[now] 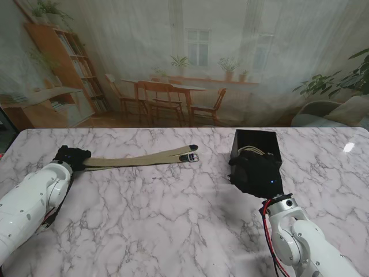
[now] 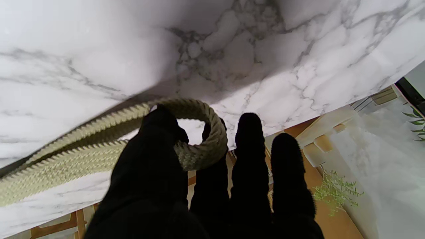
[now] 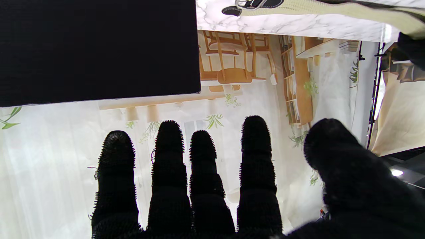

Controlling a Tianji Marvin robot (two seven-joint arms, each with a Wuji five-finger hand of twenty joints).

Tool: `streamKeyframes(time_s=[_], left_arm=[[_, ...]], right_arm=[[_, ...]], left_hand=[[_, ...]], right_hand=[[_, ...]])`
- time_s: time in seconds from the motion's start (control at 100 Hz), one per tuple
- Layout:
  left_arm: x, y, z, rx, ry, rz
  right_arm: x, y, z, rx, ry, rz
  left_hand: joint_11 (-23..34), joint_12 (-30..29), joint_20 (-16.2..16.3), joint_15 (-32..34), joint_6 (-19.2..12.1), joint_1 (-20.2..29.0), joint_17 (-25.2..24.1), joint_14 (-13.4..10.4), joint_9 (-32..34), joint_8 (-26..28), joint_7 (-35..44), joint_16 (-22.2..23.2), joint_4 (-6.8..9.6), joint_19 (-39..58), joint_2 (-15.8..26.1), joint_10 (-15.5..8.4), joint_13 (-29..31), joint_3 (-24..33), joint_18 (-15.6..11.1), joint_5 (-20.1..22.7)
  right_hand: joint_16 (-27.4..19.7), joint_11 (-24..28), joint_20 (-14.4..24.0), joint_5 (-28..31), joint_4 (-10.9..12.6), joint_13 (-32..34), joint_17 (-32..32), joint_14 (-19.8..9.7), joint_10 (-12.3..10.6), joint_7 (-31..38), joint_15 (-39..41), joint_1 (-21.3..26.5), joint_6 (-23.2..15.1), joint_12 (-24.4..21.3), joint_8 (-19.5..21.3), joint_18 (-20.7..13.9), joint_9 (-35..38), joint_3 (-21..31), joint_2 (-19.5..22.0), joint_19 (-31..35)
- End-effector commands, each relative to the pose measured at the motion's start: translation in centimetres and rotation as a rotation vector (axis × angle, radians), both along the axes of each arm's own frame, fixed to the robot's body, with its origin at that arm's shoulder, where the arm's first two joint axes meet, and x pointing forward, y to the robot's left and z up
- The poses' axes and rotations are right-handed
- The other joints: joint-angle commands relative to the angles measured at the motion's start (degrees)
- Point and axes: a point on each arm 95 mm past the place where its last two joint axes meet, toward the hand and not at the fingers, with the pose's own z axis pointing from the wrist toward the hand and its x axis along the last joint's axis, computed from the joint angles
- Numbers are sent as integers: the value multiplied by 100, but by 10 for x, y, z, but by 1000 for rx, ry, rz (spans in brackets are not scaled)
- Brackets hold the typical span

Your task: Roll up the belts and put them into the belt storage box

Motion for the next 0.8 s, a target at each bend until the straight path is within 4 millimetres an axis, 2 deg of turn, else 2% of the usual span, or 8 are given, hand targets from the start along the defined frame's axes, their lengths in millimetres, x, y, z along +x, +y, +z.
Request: streamKeyframes(time_s=[0.0, 0.13, 0.38, 0.79], left_arm=[[-4, -5, 2, 8, 12, -27], [-15, -8, 10, 14, 1, -82], [-48, -20, 35, 48, -28, -245], [-106, -59, 73, 75, -105, -531]], right_arm=[[-1, 0, -2, -2, 4, -5], [-1, 0, -2, -3, 6, -5], [-1, 4, -1, -6, 18, 17], [-8, 24, 2, -30, 121, 142]], left_hand=[[14, 495, 191, 381, -104, 614, 220, 201, 743, -148, 485, 195, 80, 402, 167, -99, 389, 161, 192, 607], [59, 497, 239, 580, -81, 624, 384, 279, 989, -365, 538, 292, 102, 604, 81, -23, 585, 159, 213, 840], [71, 446, 222, 576, -134, 610, 416, 243, 1063, -419, 585, 271, 125, 631, 62, -57, 649, 188, 205, 895], [64, 416, 173, 525, -199, 563, 490, 191, 1123, -408, 610, 230, 122, 611, 33, -96, 758, 211, 166, 903]], right_hand=[[-29, 18, 101, 0, 146, -128, -116, 43, 48, -105, -144, -85, -23, 6, 121, -80, -126, -82, 118, -97], [-31, 17, 105, 0, 146, -129, -120, 46, 45, -105, -145, -85, -28, 4, 121, -81, -117, -85, 120, -98], [-30, 19, 113, -28, 145, -93, -111, 52, 0, -128, -142, -93, -14, 4, 112, -79, 3, -95, 127, -94], [-26, -78, 115, -313, 140, 1, -86, 68, -4, -309, -173, -170, 154, -10, 50, -56, 45, -220, 158, -108]])
